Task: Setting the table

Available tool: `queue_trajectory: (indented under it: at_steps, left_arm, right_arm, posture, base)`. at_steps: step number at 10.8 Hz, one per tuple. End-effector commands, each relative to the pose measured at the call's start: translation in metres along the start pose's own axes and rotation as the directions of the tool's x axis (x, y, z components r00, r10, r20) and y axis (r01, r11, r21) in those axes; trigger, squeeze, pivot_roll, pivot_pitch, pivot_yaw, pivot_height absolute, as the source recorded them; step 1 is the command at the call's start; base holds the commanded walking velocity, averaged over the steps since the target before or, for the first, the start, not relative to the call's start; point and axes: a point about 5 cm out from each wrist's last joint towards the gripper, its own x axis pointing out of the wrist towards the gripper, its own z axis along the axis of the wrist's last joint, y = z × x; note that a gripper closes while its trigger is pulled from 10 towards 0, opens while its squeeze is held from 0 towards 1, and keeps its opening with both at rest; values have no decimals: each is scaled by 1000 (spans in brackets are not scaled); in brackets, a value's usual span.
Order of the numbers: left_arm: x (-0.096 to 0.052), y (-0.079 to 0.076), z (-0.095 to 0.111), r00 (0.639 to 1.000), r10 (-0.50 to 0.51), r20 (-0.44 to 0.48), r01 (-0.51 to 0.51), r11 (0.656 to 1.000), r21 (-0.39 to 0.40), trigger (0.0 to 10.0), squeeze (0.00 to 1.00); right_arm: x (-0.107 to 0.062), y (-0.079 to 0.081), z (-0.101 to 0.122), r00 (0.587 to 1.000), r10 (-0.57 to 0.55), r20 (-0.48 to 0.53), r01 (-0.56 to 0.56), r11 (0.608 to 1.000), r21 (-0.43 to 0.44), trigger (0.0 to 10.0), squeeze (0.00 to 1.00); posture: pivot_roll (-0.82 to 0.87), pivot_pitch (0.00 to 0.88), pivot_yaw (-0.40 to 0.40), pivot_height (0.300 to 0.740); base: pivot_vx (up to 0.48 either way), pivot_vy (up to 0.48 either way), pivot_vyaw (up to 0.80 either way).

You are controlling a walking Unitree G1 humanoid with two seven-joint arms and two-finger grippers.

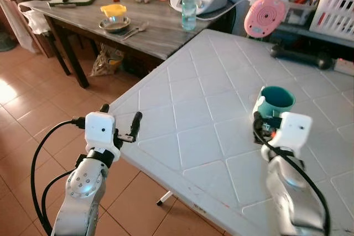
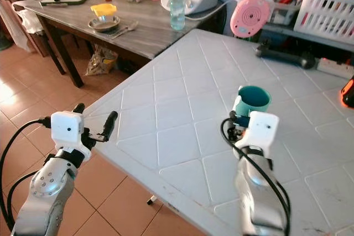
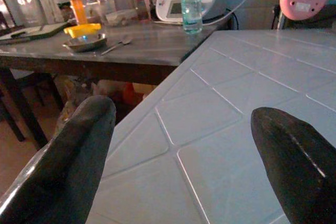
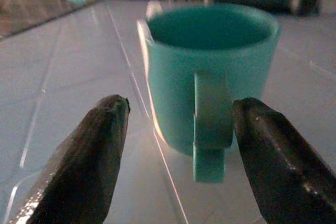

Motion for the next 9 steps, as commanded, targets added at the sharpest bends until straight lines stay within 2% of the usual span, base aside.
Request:
queue_trajectory:
  at_steps: [1,4,9]
  left_arm:
    - [-1,2,2,1000,-1,-2,1,1000,11,10000,0]
    - [-3,4,1,1000,6,-8,-6,1000,16,10000,0]
    - [-1,5,1,1000,7,-6,-7,1000,19,10000,0]
  right_arm:
    - [5,-1,0,1000,-26,-3,26,999,28,0,0]
    - [10,4,-3,1000,-25,-5,25,999,42,0,0]
    - [13,-4,-5,997,-77,12,77,997,25,0,0]
  posture:
    - [85,71,45,740]
    - [92,74,44,740]
    - [89,70,52,740]
  base:
    - [0,0,0]
    - [0,0,0]
    - [0,0,0]
